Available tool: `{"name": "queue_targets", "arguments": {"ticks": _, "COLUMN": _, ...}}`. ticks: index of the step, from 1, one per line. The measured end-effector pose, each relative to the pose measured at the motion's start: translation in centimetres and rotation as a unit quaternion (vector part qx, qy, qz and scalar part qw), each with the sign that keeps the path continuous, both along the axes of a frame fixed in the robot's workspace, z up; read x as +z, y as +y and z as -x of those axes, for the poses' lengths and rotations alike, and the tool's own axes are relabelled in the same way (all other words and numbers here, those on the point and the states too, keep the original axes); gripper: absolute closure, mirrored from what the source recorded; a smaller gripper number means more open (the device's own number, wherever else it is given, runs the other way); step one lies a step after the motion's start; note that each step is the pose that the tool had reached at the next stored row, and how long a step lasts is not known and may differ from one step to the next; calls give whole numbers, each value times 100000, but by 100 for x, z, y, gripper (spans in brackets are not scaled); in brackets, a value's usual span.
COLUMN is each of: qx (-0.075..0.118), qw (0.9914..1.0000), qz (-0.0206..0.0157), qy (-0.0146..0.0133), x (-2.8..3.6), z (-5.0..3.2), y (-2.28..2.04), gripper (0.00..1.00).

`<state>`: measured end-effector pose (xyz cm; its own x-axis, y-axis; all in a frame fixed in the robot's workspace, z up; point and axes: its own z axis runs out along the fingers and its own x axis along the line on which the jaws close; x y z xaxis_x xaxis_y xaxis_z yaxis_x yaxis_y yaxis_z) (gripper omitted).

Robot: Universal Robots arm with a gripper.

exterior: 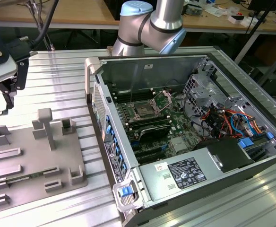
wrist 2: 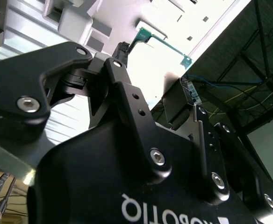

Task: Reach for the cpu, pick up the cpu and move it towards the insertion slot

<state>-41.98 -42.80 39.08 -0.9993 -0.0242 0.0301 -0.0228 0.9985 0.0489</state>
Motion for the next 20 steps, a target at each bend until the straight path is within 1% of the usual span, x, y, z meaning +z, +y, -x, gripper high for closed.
{"name": "queue_targets", "arguments": {"ticks": 11, "qx": -7, "qw": 100000, "qz": 0, "qy": 1, "x": 0, "z": -102, "y": 1, "gripper": 45}}
{"name": "queue_targets", "arguments": {"ticks": 20, "qx": 0, "qw": 100000, "qz": 0, "qy": 0, "x": 0, "z": -108, "y": 0, "gripper": 45}}
